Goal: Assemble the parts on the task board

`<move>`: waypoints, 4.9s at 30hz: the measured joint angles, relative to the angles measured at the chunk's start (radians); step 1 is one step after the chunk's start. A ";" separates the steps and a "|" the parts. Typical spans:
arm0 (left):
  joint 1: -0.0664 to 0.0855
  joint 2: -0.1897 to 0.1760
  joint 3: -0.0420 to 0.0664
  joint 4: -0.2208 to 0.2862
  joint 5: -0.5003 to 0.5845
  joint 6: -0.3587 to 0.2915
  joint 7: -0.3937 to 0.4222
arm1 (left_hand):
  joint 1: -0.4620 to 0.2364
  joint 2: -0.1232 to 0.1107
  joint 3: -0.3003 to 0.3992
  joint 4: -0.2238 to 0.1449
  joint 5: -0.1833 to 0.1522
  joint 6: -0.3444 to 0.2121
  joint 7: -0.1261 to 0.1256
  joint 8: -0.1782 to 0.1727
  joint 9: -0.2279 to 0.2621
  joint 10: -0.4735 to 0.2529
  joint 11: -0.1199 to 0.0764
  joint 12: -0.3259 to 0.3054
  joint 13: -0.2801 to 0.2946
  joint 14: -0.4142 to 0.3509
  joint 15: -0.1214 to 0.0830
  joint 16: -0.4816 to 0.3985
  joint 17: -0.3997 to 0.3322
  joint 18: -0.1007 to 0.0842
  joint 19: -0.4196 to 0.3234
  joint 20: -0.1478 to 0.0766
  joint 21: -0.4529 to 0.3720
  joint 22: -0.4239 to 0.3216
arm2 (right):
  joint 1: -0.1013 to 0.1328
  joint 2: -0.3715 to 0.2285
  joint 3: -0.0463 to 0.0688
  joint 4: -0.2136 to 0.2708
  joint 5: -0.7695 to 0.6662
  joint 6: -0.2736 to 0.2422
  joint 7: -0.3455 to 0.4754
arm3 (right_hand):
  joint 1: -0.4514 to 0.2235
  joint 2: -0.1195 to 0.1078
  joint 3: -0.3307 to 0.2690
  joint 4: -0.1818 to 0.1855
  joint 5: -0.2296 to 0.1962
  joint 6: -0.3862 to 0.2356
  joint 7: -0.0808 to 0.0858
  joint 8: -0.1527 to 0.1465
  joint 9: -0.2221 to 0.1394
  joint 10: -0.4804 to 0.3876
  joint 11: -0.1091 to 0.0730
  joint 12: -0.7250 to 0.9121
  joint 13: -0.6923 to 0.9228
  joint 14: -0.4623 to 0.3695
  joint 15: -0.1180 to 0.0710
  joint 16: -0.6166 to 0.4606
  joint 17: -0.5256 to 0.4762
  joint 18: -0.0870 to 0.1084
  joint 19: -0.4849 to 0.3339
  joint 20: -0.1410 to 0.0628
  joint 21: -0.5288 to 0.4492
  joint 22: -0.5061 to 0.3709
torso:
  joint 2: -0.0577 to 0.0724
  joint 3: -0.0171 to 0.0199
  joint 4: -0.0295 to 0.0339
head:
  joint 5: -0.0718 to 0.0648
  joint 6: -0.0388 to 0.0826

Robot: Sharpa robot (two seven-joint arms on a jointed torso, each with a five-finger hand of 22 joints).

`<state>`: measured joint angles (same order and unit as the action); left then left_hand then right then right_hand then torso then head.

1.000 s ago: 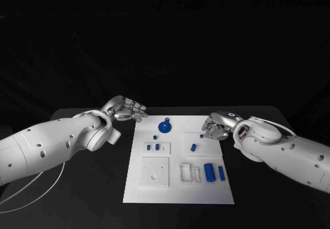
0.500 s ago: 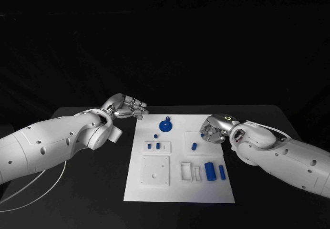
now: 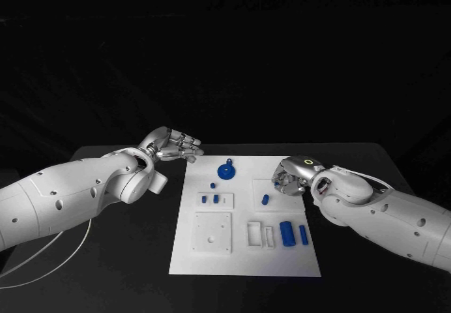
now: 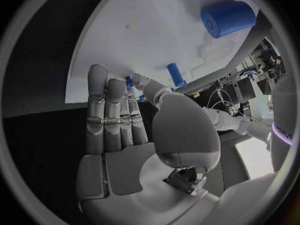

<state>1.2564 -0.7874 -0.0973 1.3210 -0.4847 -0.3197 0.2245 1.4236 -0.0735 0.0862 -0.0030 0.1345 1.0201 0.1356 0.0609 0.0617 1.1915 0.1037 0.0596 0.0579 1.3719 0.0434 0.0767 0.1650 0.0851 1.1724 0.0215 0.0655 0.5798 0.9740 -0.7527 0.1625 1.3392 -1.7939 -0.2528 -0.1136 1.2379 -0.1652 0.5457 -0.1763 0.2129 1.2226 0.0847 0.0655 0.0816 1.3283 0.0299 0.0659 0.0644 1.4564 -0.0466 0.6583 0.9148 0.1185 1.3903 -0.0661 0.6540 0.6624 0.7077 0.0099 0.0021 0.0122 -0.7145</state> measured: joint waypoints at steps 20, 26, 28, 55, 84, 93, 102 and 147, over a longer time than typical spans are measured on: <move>0.000 0.001 0.000 -0.006 0.003 0.006 -0.001 | 0.000 0.000 0.000 0.000 0.000 0.000 0.000 0.000 0.000 -0.007 0.000 0.000 0.000 -0.006 0.006 0.000 0.000 0.000 0.000 0.000 0.000 -0.009 | 0.002 0.012 -0.010 0.007 -0.049 -0.011 -0.057 | -0.002 0.025 0.085 -0.055 0.030 0.064 -0.016 -0.004 0.038 0.075 -0.021 -0.008 0.003 0.002 -0.016 0.007 0.006 -0.014 -0.004 -0.021 0.006 0.104 | 0.000 -0.0006 0.0004 | -0.002 -0.005; 0.000 0.001 0.000 -0.013 0.003 0.010 -0.001 | -0.005 0.005 0.000 0.000 0.000 0.000 0.000 0.000 0.000 -0.007 0.000 0.000 0.000 -0.007 0.007 0.000 0.000 0.000 -0.004 0.004 0.000 -0.011 | 0.001 0.011 -0.011 0.015 -0.062 -0.010 -0.078 | -0.008 0.027 0.092 -0.055 0.030 0.064 -0.017 -0.004 0.042 0.075 -0.021 -0.012 0.002 0.002 -0.017 0.007 0.008 -0.014 0.002 -0.027 0.024 0.162 | 0.000 -0.0004 0.0003 | 0.000 -0.006; 0.000 0.001 0.000 -0.018 0.003 0.012 -0.001 | -0.005 0.005 0.000 0.000 0.000 0.000 0.000 0.000 0.000 -0.007 0.000 0.000 0.000 -0.007 0.007 0.000 0.000 0.000 -0.004 0.004 0.000 -0.011 | 0.000 0.008 -0.011 0.020 -0.062 -0.009 -0.084 | -0.011 0.026 0.092 -0.054 0.030 0.064 -0.017 -0.004 0.043 0.075 -0.021 -0.012 0.002 0.003 -0.017 0.007 0.008 -0.014 0.003 -0.029 0.024 0.172 | 0.000 -0.0003 0.0002 | 0.001 -0.007; 0.000 0.008 0.000 -0.080 0.004 0.017 0.000 | -0.001 0.009 0.000 0.000 0.000 0.000 0.000 0.000 0.000 -0.015 0.000 0.000 0.000 -0.010 0.008 0.000 0.000 0.000 -0.004 0.004 0.000 -0.020 | 0.018 -0.039 0.046 0.136 0.026 -0.046 -0.095 | -0.018 0.019 0.092 -0.054 0.030 0.066 -0.019 -0.006 0.045 0.075 -0.021 -0.005 0.003 0.005 -0.020 0.004 0.012 -0.017 0.048 -0.030 -0.020 0.376 | -0.001 -0.0003 0.0000 | 0.010 -0.002; 0.000 0.051 -0.003 -0.051 0.011 -0.002 0.009 | -0.001 0.009 -0.003 0.003 0.004 0.000 0.000 0.000 0.000 -0.014 0.000 0.000 0.000 -0.014 0.007 0.000 0.000 0.000 -0.004 0.004 0.000 -0.023 | -0.032 0.055 -0.045 0.294 0.017 -0.063 -0.079 | -0.009 0.027 0.090 -0.056 0.016 0.065 -0.019 -0.005 0.044 0.074 -0.021 -0.007 0.001 0.003 -0.021 0.004 0.008 -0.026 0.068 -0.032 -0.031 0.480 | -0.003 -0.0053 0.0031 | 0.073 -0.008; 0.000 0.060 -0.004 -0.050 0.012 -0.006 0.010 | -0.001 0.009 -0.003 0.003 0.004 0.000 0.000 0.000 0.000 -0.014 0.000 0.000 0.000 -0.014 0.007 0.000 0.000 0.000 -0.004 0.004 0.000 -0.023 | -0.046 0.098 -0.076 0.279 -0.012 -0.065 -0.092 | -0.010 0.028 0.090 -0.056 0.015 0.064 -0.018 -0.005 0.042 0.073 -0.019 -0.009 0.002 0.003 -0.021 0.004 0.006 -0.028 0.068 -0.032 -0.055 0.498 | -0.002 -0.0035 0.0018 | 0.101 -0.024; 0.000 0.064 -0.004 -0.049 0.012 -0.005 0.010 | 0.003 0.013 -0.003 0.003 0.004 0.000 0.000 0.000 0.000 -0.014 0.000 0.000 0.000 -0.017 0.009 0.000 0.000 0.000 -0.007 0.007 0.000 -0.025 | -0.060 0.123 -0.091 0.260 -0.038 -0.073 -0.107 | -0.014 0.032 0.093 -0.059 0.011 0.062 -0.018 -0.006 0.042 0.072 -0.019 -0.010 0.002 0.003 -0.021 0.004 0.003 -0.028 0.068 -0.032 -0.059 0.508 | -0.002 -0.0040 0.0018 | 0.123 -0.037; 0.000 0.064 -0.004 -0.061 0.013 0.006 0.009 | 0.007 0.017 0.000 0.005 0.024 -0.004 0.004 0.000 0.000 -0.025 0.003 0.000 0.000 -0.025 0.010 0.000 -0.002 0.000 -0.011 0.011 0.000 -0.029 | -0.080 0.141 -0.111 0.241 -0.062 -0.049 -0.119 | -0.014 0.031 0.090 -0.061 0.008 0.062 -0.014 -0.005 0.043 0.072 -0.019 -0.009 0.001 0.003 -0.021 0.004 -0.003 -0.026 0.066 -0.030 -0.076 0.534 | -0.003 -0.0047 0.0013 | 0.153 -0.063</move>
<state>1.2563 -0.7237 -0.1010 1.2600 -0.4722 -0.3136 0.2336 1.4307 -0.0569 0.0864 0.0024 0.1581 1.0164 0.1392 0.0609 0.0615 1.1664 0.1071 0.0596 0.0579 1.3467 0.0538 0.0767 0.1634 0.0852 1.1615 0.0322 0.0655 0.5510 0.8943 -0.6120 0.0515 1.5798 -1.8562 -0.3014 -0.2328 1.2239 -0.1344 0.6361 -0.2374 0.2205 1.2845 0.0705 0.0603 0.1246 1.4005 0.0110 0.0572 0.0656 1.4598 -0.0675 0.6620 0.9120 0.0924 1.4565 -0.0961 0.5779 1.1963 0.7050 0.0052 0.0035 0.1652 -0.7772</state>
